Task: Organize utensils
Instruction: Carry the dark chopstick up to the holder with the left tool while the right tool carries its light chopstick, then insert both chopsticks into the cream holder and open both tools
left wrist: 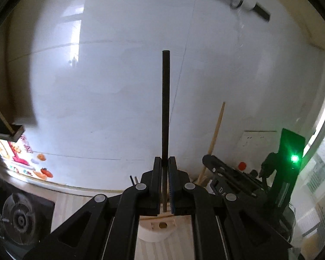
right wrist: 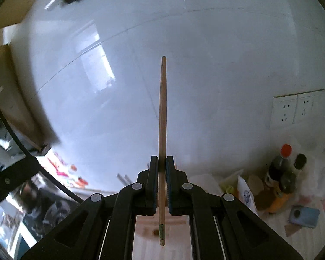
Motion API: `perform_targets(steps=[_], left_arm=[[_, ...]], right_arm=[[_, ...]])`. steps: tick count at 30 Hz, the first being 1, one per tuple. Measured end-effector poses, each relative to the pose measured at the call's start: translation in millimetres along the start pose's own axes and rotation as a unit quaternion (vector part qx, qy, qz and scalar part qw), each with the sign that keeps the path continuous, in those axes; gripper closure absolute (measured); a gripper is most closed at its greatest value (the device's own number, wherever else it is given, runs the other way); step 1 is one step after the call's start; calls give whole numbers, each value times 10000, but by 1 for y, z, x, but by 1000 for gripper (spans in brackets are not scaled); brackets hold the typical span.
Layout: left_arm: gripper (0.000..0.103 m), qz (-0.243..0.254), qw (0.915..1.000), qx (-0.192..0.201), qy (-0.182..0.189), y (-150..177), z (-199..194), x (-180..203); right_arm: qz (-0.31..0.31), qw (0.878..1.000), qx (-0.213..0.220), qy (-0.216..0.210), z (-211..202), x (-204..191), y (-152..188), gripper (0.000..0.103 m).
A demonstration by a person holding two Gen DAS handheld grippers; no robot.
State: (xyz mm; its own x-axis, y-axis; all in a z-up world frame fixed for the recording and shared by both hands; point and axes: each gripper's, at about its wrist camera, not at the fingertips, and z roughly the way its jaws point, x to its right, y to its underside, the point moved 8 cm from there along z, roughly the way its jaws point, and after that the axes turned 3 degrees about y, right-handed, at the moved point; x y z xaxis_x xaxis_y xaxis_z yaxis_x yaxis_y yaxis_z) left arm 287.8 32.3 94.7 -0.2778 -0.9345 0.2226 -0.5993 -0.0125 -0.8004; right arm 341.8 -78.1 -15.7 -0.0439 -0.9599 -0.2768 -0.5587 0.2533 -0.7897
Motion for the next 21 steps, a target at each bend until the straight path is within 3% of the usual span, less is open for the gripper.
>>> perform_targets(steps=[9, 16, 18, 19, 21], left_arm=[[100, -220, 9971, -717, -157, 15, 84, -35], [94, -455, 9926, -1119, -155, 33, 97, -49], [89, -492, 9924, -1096, -255, 32, 90, -51], [81, -462, 9927, -1062, -344, 31, 84, -53], [54, -444, 9934, -962, -440, 28, 72, -56]], right_arm=[[112, 9994, 313, 84, 73, 9, -10, 96], [-52, 9997, 197, 168, 111, 14, 2, 96], [-93, 9998, -3, 156, 115, 14, 7, 95], [-103, 9998, -64, 142, 115, 15, 8, 95], [-114, 9997, -154, 161, 111, 16, 7, 86]])
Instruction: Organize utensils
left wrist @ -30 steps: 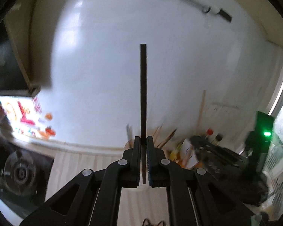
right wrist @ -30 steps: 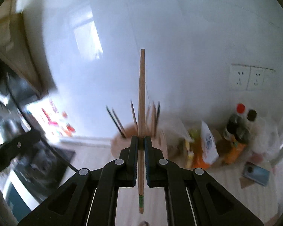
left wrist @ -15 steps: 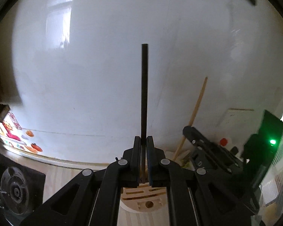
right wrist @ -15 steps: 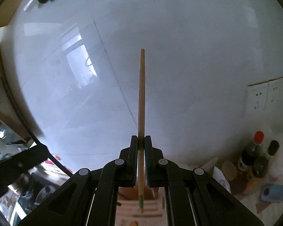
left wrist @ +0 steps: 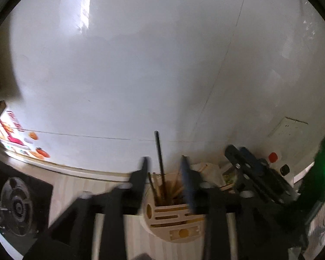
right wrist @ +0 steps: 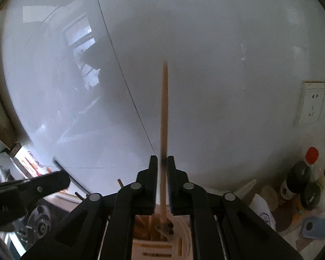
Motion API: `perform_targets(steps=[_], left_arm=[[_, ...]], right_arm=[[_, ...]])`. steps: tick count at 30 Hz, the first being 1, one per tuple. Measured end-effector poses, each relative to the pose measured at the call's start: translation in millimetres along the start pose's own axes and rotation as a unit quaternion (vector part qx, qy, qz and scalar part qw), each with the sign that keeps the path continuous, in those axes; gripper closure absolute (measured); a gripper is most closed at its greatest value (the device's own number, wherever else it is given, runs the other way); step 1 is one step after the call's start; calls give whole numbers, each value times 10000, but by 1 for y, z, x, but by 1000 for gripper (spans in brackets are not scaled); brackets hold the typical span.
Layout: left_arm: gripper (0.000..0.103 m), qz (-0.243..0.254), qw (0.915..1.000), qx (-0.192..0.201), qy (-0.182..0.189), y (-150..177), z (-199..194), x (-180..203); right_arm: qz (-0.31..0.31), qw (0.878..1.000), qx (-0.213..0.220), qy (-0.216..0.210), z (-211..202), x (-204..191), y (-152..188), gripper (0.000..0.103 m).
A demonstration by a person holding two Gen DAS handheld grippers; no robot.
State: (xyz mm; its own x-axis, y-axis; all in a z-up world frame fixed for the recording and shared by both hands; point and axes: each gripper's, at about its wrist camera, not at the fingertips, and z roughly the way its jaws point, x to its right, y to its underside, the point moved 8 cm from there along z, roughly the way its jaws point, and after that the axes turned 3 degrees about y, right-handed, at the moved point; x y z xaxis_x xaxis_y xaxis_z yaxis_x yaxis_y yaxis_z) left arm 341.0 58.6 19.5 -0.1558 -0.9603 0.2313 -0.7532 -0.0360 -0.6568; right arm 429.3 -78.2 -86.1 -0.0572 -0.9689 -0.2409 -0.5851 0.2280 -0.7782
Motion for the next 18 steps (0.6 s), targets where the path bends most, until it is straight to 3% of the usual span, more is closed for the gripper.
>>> perform_targets(steps=[1, 2, 6, 8, 11, 16, 18], left_arm=[[35, -9, 9999, 79, -66, 1, -8, -3], [25, -10, 9998, 152, -135, 2, -14, -6], [10, 117, 9975, 239, -661, 20, -31, -22], [0, 155, 9956, 206, -899, 34, -34, -30], [0, 163, 9946, 91, -1025, 53, -29, -33], [0, 219, 9927, -55, -1183, 74, -23, -35], [0, 225, 9924, -78, -1211, 76, -26, -31]], right_arm=[[9, 10000, -12, -13, -5, 0, -1, 75], [-22, 10000, -14, 46, -11, 1, -3, 67], [-102, 9991, -58, 397, -37, 9, 3, 52], [-99, 9981, -103, 599, -50, 16, 7, 39], [-224, 9951, -226, 939, -64, 27, 23, 22], [-479, 9881, -460, 1387, -74, 37, 54, 5], [-560, 9865, -559, 1430, -75, 40, 63, 3]])
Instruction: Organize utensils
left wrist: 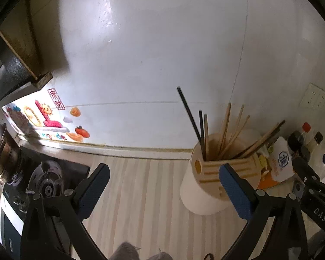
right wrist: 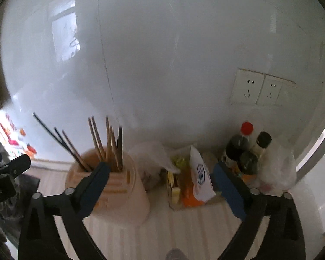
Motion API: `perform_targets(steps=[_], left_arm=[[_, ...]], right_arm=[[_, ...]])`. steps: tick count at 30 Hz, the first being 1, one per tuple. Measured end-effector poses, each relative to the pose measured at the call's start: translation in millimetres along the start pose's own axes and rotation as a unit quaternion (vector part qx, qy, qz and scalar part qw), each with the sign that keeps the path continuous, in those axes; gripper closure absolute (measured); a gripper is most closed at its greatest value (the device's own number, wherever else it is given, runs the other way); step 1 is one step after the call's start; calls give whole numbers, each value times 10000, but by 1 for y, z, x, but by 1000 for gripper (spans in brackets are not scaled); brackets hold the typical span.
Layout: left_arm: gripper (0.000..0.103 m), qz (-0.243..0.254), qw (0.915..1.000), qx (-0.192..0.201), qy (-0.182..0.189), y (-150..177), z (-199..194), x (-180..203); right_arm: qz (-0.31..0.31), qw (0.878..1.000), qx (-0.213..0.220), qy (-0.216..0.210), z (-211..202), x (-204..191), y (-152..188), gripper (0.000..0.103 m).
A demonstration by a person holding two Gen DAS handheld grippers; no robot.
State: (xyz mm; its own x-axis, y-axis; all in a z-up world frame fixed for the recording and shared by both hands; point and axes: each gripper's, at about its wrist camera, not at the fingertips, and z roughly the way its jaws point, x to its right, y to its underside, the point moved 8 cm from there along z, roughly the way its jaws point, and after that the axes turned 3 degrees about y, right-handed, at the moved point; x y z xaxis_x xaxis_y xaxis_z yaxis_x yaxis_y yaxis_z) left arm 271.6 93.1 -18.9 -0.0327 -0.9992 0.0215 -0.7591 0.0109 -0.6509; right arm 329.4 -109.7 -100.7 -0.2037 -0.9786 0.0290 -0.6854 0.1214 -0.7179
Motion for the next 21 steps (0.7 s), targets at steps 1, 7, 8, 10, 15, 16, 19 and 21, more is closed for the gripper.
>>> perform_targets(steps=[1, 7, 8, 10, 15, 16, 19, 21], left_arm=[[0, 6, 10000, 2, 9, 2, -2, -1], [0, 27, 9999, 111, 80, 10, -16, -6], [0, 43, 9998, 140, 98, 11, -21, -7], [0, 77, 9997, 196, 157, 13, -31, -7], [0, 144, 9988, 435, 158, 22, -66, -7], [0, 139, 9986, 477, 155, 23, -73, -7], [0, 126, 9975, 689, 35, 28, -104, -8], [0, 99, 9967, 802, -16, 33, -120, -8]], right_arm=[[-44, 10000, -20, 18, -2, -4, 2, 3], [-165, 9997, 13, 157, -23, -5, 12, 0], [-161, 9997, 36, 188, -30, -7, 11, 0], [-134, 9995, 108, 247, -42, -7, 11, 0], [17, 9988, 279, 403, -74, 2, 17, 0], [34, 9986, 317, 413, -81, 3, 19, 0], [59, 9980, 454, 442, -109, 7, 23, 0], [33, 9973, 556, 476, -128, 9, 24, 0]])
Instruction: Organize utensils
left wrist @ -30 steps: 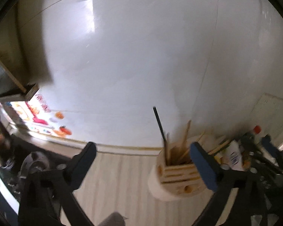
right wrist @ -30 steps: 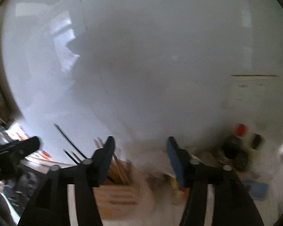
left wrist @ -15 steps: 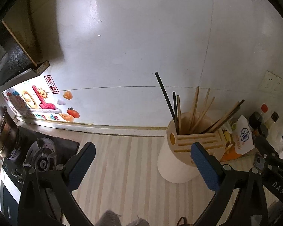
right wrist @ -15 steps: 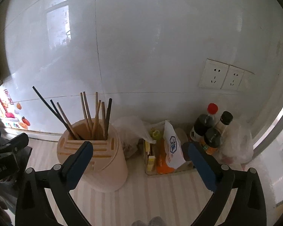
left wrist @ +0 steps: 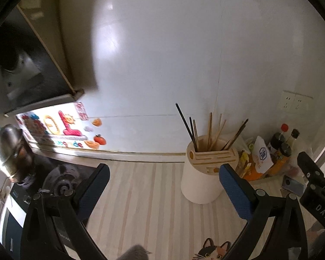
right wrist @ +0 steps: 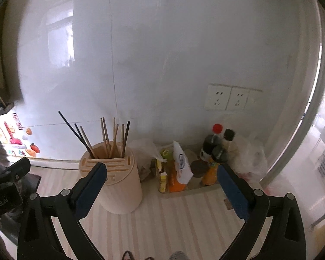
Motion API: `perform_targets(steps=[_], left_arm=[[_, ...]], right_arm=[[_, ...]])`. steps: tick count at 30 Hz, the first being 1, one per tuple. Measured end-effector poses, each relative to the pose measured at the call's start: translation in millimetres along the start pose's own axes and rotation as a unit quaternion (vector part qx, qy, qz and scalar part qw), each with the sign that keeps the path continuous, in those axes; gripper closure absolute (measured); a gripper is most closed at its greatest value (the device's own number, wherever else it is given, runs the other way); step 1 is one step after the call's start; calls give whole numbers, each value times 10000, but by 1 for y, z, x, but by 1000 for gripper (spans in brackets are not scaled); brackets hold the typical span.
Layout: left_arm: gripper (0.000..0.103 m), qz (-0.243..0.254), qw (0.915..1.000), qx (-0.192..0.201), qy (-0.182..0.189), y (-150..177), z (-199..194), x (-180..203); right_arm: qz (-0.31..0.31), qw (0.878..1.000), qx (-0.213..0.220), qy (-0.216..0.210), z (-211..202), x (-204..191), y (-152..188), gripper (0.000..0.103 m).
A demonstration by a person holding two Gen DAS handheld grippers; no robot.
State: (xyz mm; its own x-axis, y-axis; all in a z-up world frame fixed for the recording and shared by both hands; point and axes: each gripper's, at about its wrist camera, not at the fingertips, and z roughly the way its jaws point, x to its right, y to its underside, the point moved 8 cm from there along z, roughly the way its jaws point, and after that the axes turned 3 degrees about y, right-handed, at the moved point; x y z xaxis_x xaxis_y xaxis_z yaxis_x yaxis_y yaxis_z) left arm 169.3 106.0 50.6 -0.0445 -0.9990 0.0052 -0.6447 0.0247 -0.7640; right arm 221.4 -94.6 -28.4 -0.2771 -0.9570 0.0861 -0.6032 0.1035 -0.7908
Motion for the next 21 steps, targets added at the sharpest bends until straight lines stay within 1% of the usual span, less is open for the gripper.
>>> perform_targets(steps=[2, 6, 8, 13, 21], left_arm=[[0, -48, 9999, 89, -43, 4, -20, 0], [0, -93, 9998, 146, -48, 15, -53, 3], [0, -87, 9999, 113, -76, 22, -69, 4], [0, -100, 9997, 202, -75, 38, -105, 6], [0, -142, 9997, 172, -35, 52, -133, 11]], right_arm=[[-7, 9999, 130, 24, -20, 6, -1, 0], [-6, 9996, 289, 39, -59, 21, 1, 0], [-11, 9994, 335, 18, -78, 28, 5, 0], [10, 9993, 374, 4, -115, 43, 18, 0], [-88, 9988, 482, -86, -162, 53, 34, 0]])
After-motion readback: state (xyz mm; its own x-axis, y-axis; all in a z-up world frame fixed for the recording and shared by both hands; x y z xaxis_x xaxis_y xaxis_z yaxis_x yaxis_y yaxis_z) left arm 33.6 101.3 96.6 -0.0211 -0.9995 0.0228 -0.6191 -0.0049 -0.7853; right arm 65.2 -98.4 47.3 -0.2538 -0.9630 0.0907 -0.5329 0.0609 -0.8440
